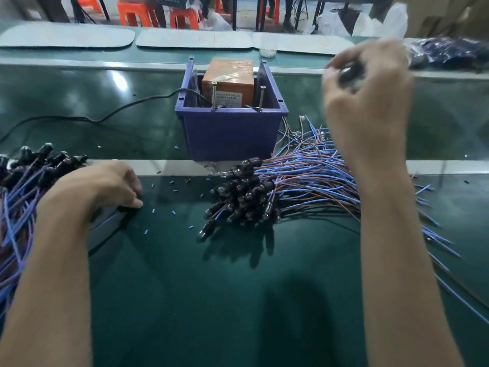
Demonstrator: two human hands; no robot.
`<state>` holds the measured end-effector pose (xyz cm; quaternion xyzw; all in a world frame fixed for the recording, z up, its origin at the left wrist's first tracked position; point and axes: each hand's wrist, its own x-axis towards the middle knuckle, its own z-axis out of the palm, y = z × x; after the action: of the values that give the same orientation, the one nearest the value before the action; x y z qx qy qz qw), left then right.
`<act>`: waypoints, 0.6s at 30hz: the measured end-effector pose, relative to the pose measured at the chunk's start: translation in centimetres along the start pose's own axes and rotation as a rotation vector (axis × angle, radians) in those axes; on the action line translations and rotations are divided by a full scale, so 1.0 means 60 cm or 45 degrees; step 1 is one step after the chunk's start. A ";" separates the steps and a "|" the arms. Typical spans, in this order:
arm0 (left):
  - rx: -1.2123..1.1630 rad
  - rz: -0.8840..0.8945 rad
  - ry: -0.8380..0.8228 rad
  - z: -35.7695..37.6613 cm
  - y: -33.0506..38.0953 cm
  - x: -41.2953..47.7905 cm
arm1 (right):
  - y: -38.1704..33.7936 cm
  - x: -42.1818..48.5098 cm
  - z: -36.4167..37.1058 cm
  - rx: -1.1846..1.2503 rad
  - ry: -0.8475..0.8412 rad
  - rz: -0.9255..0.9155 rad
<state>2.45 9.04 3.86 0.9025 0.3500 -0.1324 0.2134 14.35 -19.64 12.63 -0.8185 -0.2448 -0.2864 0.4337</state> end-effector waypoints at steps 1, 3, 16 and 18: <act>0.003 0.023 0.016 -0.001 0.006 -0.003 | 0.003 -0.002 0.006 -0.132 -0.161 0.068; -0.019 0.075 0.056 -0.003 0.020 -0.009 | 0.012 -0.013 0.017 -0.290 -0.658 0.125; -0.184 0.384 0.280 0.003 0.098 -0.046 | 0.010 -0.038 0.033 -0.263 -1.265 0.109; -0.266 0.494 0.317 0.004 0.115 -0.057 | 0.009 -0.038 0.031 -0.266 -1.288 0.098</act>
<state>4.70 2.40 7.02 0.9351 0.2057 0.0600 0.2823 13.57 -18.68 9.91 -0.9020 -0.3636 0.1384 0.1871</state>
